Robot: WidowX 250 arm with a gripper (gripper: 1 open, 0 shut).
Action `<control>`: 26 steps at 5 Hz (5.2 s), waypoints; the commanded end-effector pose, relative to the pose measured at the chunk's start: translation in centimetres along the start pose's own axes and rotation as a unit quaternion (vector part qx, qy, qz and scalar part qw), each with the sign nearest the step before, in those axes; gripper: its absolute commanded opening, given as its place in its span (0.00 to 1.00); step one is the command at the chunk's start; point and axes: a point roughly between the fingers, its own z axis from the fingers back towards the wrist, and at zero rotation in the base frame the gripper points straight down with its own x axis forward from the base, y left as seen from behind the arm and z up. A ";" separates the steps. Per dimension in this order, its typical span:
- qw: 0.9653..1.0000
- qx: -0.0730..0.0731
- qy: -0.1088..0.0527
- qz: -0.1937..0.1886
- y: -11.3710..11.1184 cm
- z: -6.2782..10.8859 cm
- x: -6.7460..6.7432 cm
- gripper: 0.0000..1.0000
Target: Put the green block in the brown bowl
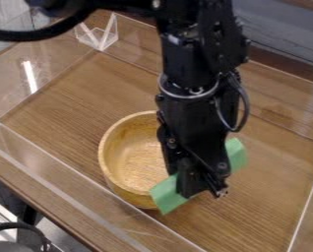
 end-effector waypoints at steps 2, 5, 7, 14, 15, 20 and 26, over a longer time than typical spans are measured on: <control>0.999 0.002 -0.034 0.008 0.5 2.0 1.1 0.00; 0.999 -0.001 -0.038 0.018 0.9 2.6 1.0 0.00; 0.999 -0.003 -0.041 0.024 1.2 2.6 1.0 0.00; 0.997 -0.002 -0.053 0.050 2.1 2.9 1.5 0.00; 0.997 -0.002 -0.055 0.053 2.2 3.0 1.6 0.00; 0.995 -0.001 -0.066 0.071 3.3 2.9 2.4 0.00; 0.993 0.000 -0.071 0.091 4.2 1.6 2.9 0.00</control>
